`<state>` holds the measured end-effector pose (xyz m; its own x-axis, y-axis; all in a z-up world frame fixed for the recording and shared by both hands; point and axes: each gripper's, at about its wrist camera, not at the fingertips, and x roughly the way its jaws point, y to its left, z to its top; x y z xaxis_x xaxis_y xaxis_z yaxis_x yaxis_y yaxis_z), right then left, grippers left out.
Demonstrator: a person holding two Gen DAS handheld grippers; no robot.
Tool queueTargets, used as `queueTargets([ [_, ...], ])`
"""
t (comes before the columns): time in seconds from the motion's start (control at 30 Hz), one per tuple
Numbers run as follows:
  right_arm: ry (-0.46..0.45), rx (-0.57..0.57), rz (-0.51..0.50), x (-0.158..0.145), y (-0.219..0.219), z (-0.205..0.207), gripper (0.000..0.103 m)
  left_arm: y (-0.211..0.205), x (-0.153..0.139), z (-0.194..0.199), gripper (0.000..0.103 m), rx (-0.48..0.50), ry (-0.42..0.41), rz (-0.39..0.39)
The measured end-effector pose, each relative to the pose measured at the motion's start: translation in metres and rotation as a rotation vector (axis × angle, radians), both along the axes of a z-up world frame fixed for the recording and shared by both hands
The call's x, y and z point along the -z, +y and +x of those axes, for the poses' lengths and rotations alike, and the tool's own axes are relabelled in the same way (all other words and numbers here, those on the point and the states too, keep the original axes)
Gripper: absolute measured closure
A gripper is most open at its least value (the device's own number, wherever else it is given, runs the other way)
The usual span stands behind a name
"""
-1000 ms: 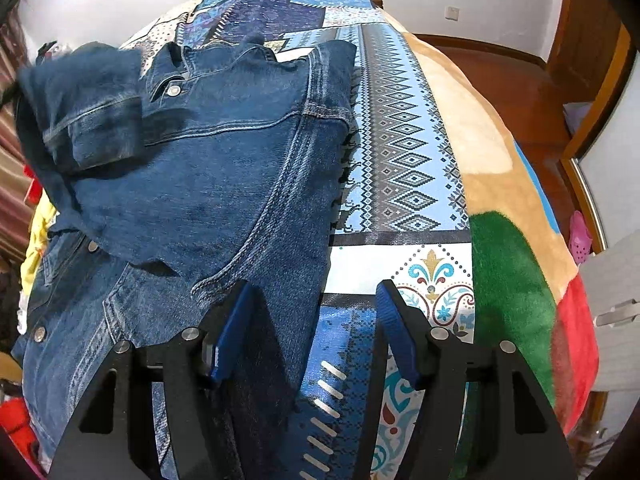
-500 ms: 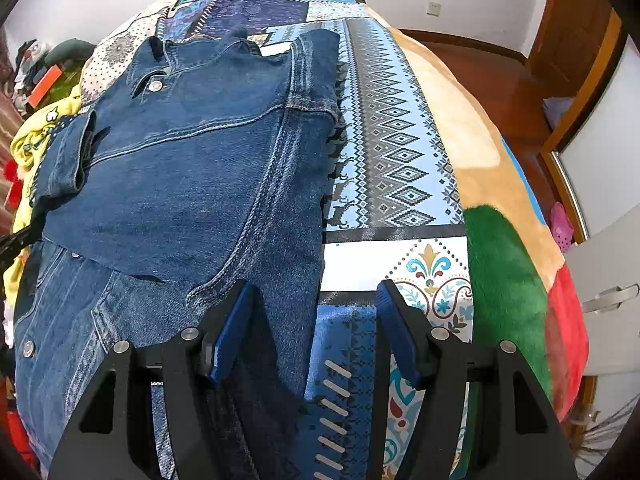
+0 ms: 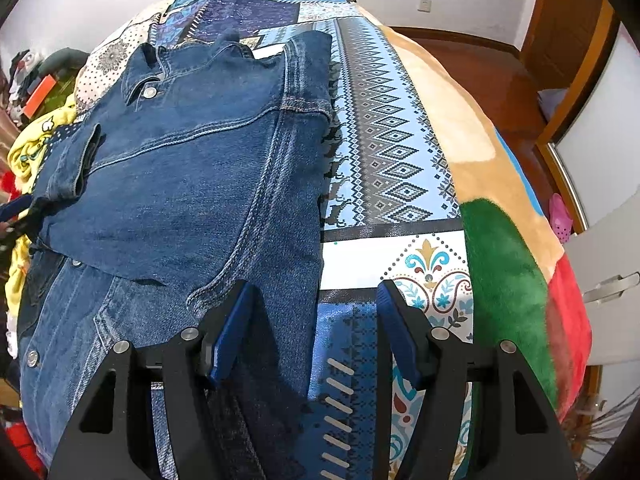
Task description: Fold large clothes
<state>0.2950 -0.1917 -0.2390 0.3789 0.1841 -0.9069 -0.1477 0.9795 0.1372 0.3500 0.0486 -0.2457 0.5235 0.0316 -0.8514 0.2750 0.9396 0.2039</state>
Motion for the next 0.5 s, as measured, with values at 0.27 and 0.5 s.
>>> queueTargets([
  [0.27,-0.007,-0.009,0.012,0.001,-0.002,0.000,0.042,-0.015,0.014,0.022,0.054,-0.008,-0.051,0.096],
  [0.5,-0.010,-0.010,0.012,0.001,-0.002,0.000,0.041,0.014,-0.022,0.019,0.076,-0.113,-0.183,-0.011],
])
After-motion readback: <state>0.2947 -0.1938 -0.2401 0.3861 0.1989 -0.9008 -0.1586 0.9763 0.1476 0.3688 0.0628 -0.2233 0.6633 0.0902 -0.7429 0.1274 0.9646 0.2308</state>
